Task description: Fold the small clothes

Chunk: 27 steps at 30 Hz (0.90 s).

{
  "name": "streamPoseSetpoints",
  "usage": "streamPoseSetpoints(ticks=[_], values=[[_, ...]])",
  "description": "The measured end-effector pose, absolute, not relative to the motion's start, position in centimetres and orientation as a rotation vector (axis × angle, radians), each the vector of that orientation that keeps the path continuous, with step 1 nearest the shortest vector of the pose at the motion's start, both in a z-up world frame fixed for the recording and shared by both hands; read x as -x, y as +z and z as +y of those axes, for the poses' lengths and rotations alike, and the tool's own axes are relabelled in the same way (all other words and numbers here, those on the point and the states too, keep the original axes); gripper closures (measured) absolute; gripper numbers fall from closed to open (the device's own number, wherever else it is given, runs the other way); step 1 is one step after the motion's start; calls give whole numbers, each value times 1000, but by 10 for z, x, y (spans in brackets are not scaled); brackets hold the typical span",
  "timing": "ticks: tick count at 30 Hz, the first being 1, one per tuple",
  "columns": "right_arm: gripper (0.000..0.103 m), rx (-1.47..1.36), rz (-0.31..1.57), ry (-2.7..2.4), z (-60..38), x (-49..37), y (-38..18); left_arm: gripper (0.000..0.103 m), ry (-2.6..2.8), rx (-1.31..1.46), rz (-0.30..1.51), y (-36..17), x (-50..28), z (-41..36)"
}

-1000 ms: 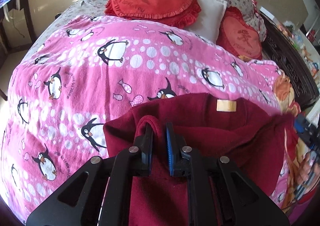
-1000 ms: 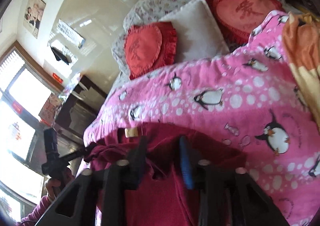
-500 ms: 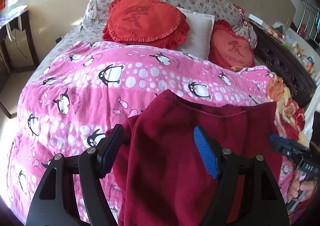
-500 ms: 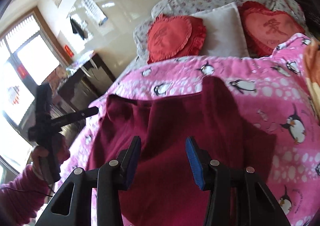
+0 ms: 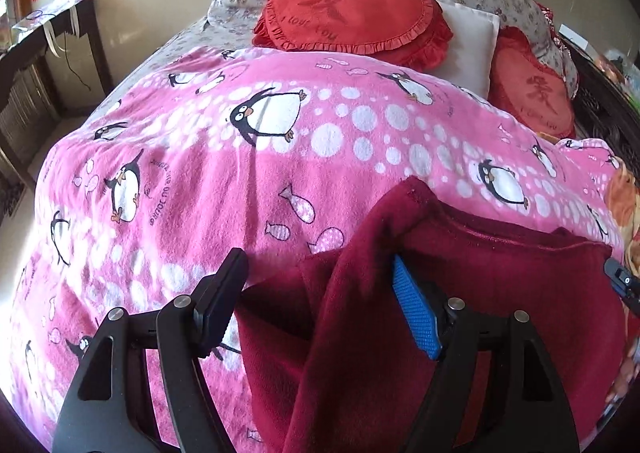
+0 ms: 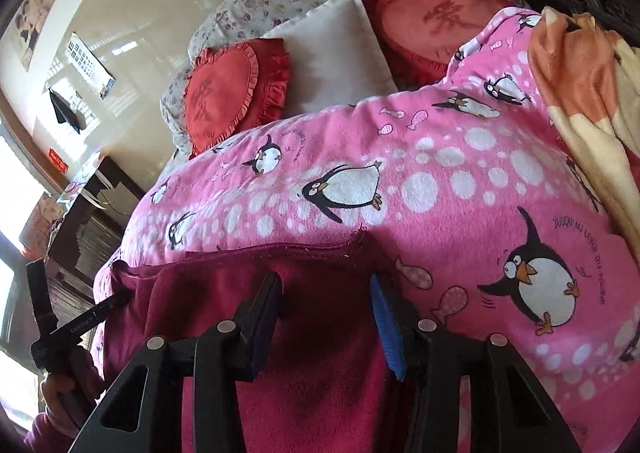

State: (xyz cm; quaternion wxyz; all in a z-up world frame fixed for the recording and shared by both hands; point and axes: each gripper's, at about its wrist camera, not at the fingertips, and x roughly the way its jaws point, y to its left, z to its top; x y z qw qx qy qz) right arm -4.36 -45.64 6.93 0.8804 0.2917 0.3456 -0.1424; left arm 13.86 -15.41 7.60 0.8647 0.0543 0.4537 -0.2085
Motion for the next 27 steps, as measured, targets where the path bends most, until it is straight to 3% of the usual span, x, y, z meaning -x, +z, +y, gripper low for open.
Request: streamPoseSetpoints(ticks=[11,16,18,27], values=[[58,-497,693,-119,-370,28,125,29,-487,-48,971,96,-89,-102],[58,-350,746,19,-302,-18,120,29,-474,-32,1012,82,-62,-77],[66,-285,750,39,-278,-39,115,29,-460,-30,1030,73,-55,-71],[67,-173,826,68,-218,-126,82,29,-465,11,1076,51,-51,-61]])
